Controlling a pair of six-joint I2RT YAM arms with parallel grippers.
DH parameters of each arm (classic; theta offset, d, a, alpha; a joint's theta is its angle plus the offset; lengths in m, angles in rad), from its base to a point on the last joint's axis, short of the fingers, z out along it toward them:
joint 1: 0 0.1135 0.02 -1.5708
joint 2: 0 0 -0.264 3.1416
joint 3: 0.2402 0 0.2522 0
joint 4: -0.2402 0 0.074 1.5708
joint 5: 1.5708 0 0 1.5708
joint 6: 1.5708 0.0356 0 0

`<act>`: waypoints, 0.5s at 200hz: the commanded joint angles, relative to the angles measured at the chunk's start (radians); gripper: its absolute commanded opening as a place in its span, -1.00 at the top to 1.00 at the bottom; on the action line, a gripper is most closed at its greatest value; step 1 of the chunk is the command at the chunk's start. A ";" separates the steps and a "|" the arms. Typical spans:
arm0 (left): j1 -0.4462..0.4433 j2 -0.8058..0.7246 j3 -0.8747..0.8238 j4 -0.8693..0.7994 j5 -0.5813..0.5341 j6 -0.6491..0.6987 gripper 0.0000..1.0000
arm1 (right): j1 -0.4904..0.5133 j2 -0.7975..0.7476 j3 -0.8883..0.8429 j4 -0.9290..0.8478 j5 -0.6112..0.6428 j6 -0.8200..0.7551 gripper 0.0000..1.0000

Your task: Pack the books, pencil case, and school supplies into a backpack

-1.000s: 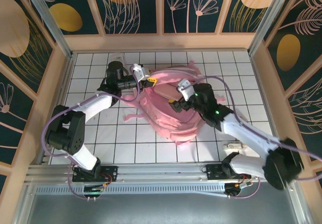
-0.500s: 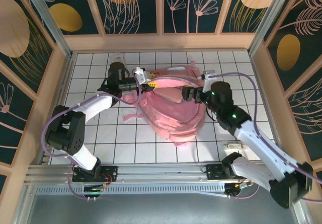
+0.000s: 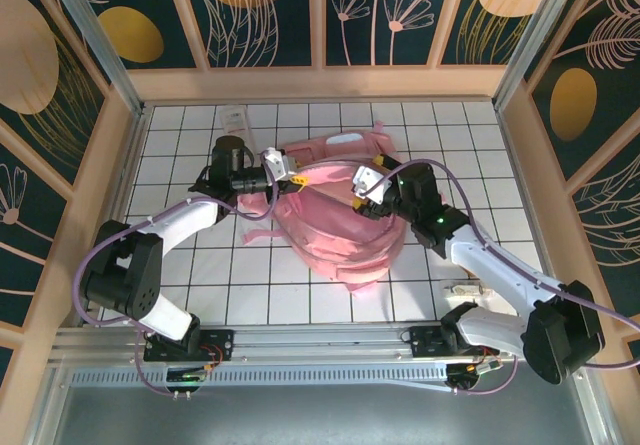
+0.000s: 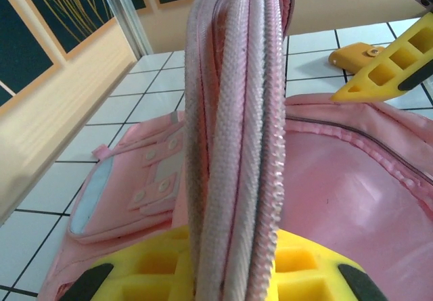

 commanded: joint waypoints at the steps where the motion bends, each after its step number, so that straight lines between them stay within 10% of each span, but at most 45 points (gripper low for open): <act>1: -0.001 -0.014 0.032 -0.008 0.039 0.078 0.77 | -0.011 -0.017 0.021 0.077 -0.086 -0.120 -0.80; 61: -0.003 0.020 0.076 -0.077 0.048 0.193 0.81 | -0.114 -0.074 0.079 0.008 -0.312 -0.096 -0.40; 100: -0.003 0.048 0.129 -0.111 0.068 0.221 0.83 | -0.144 -0.018 0.091 -0.063 -0.372 -0.104 -0.53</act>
